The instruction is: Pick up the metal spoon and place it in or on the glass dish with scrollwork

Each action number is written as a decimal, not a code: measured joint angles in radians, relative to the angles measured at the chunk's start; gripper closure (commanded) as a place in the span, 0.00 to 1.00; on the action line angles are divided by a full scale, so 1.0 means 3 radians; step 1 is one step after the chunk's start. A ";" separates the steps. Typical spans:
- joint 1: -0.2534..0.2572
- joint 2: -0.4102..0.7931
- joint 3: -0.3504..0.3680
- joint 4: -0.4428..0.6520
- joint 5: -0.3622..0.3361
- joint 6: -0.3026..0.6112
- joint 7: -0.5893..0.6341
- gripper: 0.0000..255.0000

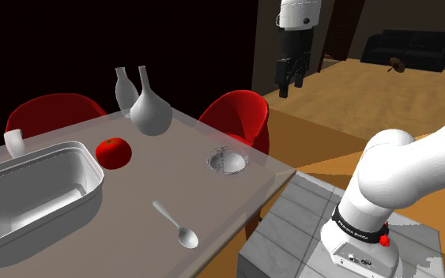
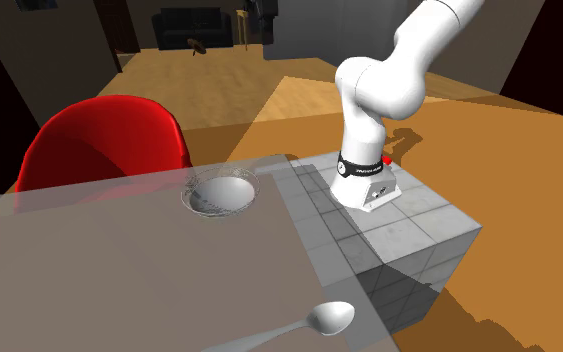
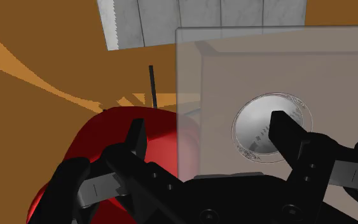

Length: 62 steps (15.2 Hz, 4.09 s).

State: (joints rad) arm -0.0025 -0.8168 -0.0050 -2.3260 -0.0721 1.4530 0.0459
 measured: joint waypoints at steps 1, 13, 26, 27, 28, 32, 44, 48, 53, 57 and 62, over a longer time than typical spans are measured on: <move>0.0000 0.0000 0.0000 0.0000 0.0000 0.0000 0.0000 0.00; 0.0243 0.0493 0.0507 -0.0361 0.0605 0.0787 0.0608 0.00; 0.0502 0.1595 0.1112 -0.0172 0.1089 0.1771 0.1232 0.00; 0.0506 0.1715 0.1144 -0.0089 0.1090 0.1817 0.1271 0.00; 0.0531 0.1835 0.1204 -0.0050 0.1107 0.1908 0.1339 0.00; 0.0595 0.2288 0.1363 0.0161 0.1107 0.2190 0.1548 0.00; 0.0754 0.3108 0.1531 0.0456 0.0935 0.2760 0.1900 0.00; 0.0755 0.3137 0.1529 0.0430 0.0928 0.2814 0.1894 0.00; 0.0755 0.3138 0.1529 0.0428 0.0928 0.2817 0.1893 1.00; 0.0750 0.3131 0.1522 0.0432 0.0924 0.2813 0.1894 1.00; 0.0751 0.3129 0.1524 0.0430 0.0927 0.2818 0.1893 1.00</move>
State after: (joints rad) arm 0.2227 0.1221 0.4522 -2.1970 0.2060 2.2984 0.6137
